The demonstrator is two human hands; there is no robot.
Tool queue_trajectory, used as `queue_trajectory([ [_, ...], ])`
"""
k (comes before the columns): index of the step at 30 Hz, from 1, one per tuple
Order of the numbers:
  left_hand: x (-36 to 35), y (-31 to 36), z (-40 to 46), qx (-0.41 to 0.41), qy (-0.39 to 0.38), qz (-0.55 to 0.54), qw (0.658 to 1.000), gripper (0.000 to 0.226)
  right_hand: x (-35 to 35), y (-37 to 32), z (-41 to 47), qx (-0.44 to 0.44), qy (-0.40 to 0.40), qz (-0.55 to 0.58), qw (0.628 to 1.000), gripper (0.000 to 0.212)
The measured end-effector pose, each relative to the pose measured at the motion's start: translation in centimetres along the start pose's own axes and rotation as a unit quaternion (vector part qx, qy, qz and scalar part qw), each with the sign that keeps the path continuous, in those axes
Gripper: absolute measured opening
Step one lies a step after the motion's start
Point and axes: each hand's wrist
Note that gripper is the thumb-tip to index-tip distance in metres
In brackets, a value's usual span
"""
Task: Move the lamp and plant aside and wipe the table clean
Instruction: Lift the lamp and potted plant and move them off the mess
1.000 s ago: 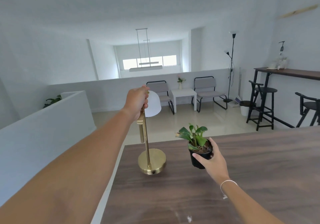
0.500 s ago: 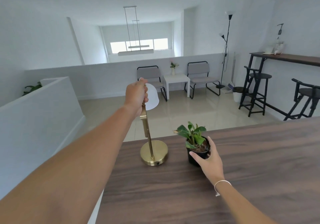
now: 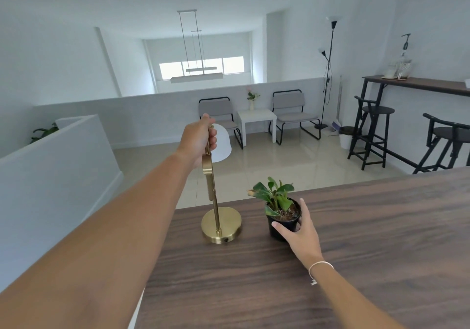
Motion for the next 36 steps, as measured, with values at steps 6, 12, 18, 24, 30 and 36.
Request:
queue_trajectory([
  [6,0.3,1.3,-3.9,0.006,-0.025,0.057,0.998,0.034,1.7,-1.9,-3.7,0.006,-0.002,-0.045,0.999,0.101],
  [12,0.7,1.5,-8.5,0.020,-0.009,0.081,0.997,0.039,3.4,-2.7,-6.3,0.018,-0.008,-0.064,0.998,0.097],
  [18,-1.3,-0.1,-17.0,0.024,-0.015,0.115,0.993,0.044,5.9,-2.2,-12.1,0.041,-0.041,-0.076,0.995,0.092],
  [24,-2.5,-4.4,-25.7,0.082,0.001,0.150,0.985,0.048,7.2,-0.1,-19.0,0.032,-0.077,-0.085,0.993,0.089],
  [30,-2.6,-7.0,-32.9,0.088,-0.004,0.171,0.981,0.048,8.1,0.5,-25.2,0.029,-0.071,-0.091,0.993,0.085],
  [36,-2.7,-9.8,-39.3,0.094,-0.025,0.185,0.978,0.030,8.6,0.8,-31.8,0.027,-0.059,-0.137,0.988,0.083],
])
Point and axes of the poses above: each hand's wrist, its own z-axis towards the middle knuckle, its own x-axis out of the back of the hand, y = z × x, and after that the axes turned 11 degrees about -y, right-handed
